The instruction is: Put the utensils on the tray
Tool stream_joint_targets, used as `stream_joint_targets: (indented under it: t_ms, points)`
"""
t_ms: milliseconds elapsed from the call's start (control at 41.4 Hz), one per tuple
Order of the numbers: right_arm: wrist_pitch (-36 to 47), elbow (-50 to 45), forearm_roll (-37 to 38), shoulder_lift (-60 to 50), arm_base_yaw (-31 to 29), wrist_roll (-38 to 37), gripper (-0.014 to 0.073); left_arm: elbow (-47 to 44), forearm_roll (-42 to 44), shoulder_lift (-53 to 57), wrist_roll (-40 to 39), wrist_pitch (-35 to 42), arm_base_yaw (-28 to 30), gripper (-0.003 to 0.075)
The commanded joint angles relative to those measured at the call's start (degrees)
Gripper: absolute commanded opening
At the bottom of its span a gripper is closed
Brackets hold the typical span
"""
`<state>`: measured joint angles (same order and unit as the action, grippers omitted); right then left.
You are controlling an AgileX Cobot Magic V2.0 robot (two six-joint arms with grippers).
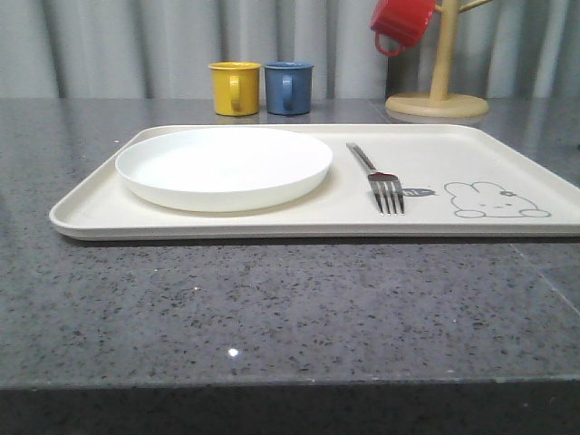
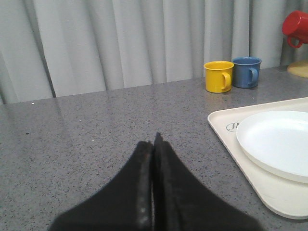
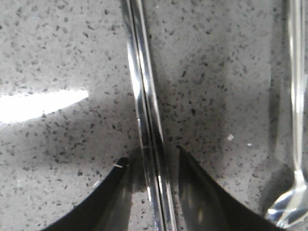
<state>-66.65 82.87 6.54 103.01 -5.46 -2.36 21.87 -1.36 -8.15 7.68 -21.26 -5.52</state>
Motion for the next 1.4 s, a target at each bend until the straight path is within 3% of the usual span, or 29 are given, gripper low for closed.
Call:
stream_joint_targets:
  t_ms: [0, 242, 411, 508, 1015, 1378]
  points:
    - [0.17, 1.13, 0.75, -2.25, -0.33, 0.83, 0.0265, 1.59, -0.42, -0.61, -0.61, 4.71, -0.01, -0.0019]
    - [-0.08, 1.13, 0.56, -2.25, -0.33, 0.83, 0.0258, 1.59, -0.42, -0.61, -0.61, 4.71, -0.01, -0.0019]
    - [-0.26, 1.13, 0.56, -2.25, -0.33, 0.83, 0.0071, 1.59, -0.42, -0.61, -0.61, 4.71, -0.01, -0.0019]
    - [-0.38, 1.26, 0.56, -2.36, -0.33, 0.83, 0.0013, 1.59, -0.42, -0.61, -0.61, 4.71, -0.01, -0.0019]
    - [-9.85, 9.81, -3.17, -9.22, 3.53, -3.68, 0.0015, 1.59, -0.42, -0.61, -0.61, 4.71, -0.01, -0.0019]
    - [-9.59, 9.87, -8.95, -9.12, 16.73, -10.03, 0.0015, 1.59, -0.42, -0.61, -0.61, 4.71, -0.01, -0.0019]
